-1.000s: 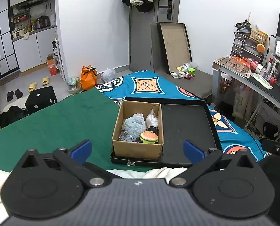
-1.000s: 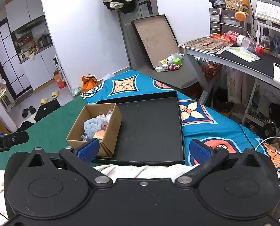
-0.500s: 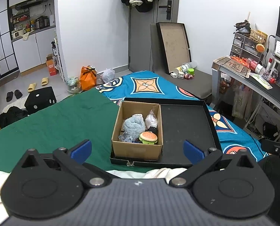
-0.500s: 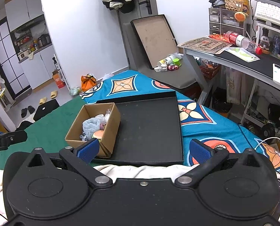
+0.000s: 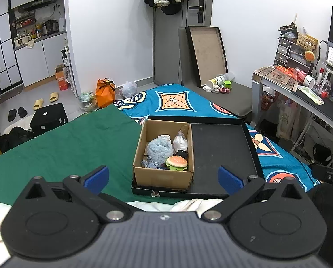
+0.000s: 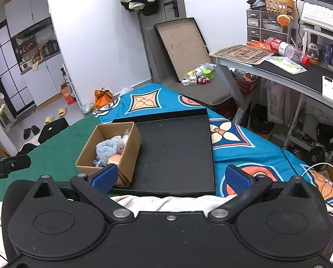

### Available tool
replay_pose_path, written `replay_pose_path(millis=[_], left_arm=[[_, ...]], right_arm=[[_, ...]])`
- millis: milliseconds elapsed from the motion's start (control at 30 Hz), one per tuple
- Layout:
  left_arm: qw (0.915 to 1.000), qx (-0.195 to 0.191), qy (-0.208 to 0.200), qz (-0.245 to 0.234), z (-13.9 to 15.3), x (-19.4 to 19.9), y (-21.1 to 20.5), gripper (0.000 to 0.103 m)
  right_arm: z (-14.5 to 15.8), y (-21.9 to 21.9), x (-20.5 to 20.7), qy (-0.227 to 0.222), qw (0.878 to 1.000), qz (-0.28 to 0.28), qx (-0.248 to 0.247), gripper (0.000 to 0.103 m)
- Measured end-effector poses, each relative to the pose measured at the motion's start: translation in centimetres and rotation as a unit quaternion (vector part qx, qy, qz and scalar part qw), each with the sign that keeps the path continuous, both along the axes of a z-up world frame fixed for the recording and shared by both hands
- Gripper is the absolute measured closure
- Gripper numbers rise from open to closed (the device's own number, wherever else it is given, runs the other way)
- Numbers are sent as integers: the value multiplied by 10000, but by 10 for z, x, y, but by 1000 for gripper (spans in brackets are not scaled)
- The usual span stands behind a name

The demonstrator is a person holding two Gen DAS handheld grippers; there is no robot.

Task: Organize soft objects

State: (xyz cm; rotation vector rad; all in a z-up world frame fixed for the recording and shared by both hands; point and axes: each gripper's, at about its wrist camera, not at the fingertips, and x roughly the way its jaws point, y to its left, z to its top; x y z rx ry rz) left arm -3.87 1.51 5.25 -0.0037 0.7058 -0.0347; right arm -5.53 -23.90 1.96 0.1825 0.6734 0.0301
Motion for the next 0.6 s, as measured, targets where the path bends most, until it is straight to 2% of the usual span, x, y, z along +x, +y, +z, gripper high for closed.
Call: replay_pose_path(millis=[600], left_arm=[[10000,-8,10,-11,1,0,0,0]], right_arm=[[1,-2,1,13,10000,4,-8,0]])
